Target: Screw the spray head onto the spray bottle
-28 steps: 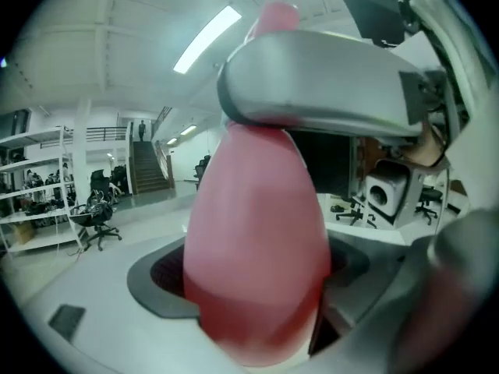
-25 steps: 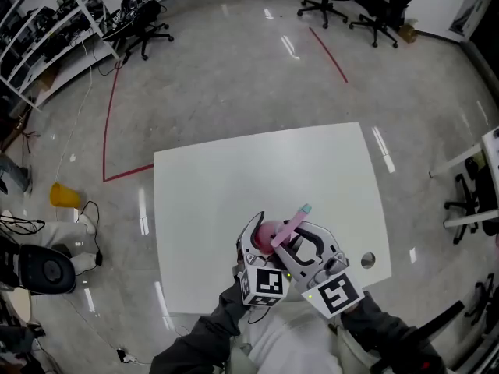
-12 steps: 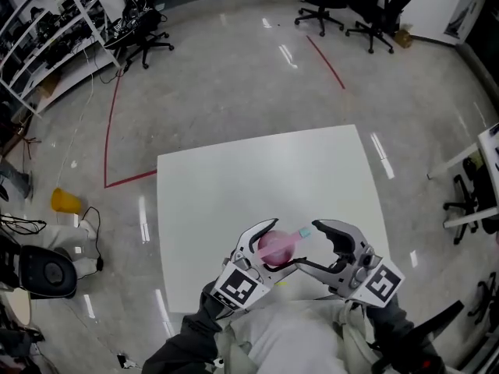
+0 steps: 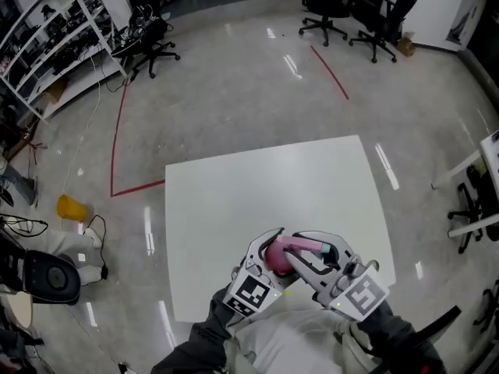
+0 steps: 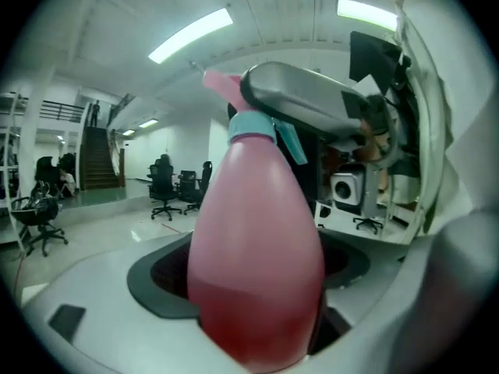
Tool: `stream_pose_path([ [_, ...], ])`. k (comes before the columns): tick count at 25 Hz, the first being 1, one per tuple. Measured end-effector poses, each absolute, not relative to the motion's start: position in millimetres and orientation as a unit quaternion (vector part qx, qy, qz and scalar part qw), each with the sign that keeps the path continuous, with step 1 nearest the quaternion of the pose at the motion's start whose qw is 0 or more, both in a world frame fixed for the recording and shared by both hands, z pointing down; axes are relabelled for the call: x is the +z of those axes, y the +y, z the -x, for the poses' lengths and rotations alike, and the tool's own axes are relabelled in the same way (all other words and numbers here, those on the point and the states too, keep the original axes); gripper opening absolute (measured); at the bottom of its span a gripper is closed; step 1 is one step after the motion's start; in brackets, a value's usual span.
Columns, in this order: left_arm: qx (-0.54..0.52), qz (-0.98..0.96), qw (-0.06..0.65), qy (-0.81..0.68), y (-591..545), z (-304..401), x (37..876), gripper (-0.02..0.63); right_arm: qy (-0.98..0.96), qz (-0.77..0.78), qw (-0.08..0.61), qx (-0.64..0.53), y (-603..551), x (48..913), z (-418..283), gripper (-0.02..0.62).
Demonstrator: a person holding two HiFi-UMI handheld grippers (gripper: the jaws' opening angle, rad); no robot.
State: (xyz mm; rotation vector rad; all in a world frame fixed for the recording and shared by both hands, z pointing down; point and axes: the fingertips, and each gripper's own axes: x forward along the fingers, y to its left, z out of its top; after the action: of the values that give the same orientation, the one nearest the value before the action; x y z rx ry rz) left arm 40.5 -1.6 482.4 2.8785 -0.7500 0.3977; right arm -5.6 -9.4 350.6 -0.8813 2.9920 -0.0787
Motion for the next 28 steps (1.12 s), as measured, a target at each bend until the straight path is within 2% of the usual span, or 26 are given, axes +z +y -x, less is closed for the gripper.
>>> stream_pose_path([
  [4,0.159,-0.925,0.069,-0.338,1.6,-33.5,498.9,0.446,0.914,0.403,-0.024,-0.048,-4.3,372.5,-0.8,0.104],
  [7,0.133,-0.926,0.057,-0.348,-6.4,-40.8,485.6,0.446,0.929,0.37,-0.009,0.0,5.9,363.2,-5.5,0.107],
  [13,0.121,-0.924,0.075,-0.356,-12.3,-27.6,486.2,0.446,0.955,0.293,0.03,-0.035,28.1,358.5,-40.0,0.114],
  [20,0.134,-0.932,0.051,-0.332,-21.5,-30.5,467.6,0.446,0.977,0.207,0.037,0.031,68.9,340.3,16.2,0.112],
  [22,0.103,-0.944,0.067,-0.305,-17.2,-34.3,457.9,0.446,0.974,0.215,0.061,0.029,70.5,327.4,-0.3,0.112],
  [25,0.038,-0.963,0.091,-0.251,-12.3,-42.6,432.4,0.446,0.955,0.274,0.117,-0.004,38.7,309.9,-60.1,0.112],
  [28,0.035,-0.97,0.086,-0.223,-13.2,-46.7,422.7,0.446,0.946,0.288,0.141,-0.042,3.2,303.4,-86.3,0.13],
])
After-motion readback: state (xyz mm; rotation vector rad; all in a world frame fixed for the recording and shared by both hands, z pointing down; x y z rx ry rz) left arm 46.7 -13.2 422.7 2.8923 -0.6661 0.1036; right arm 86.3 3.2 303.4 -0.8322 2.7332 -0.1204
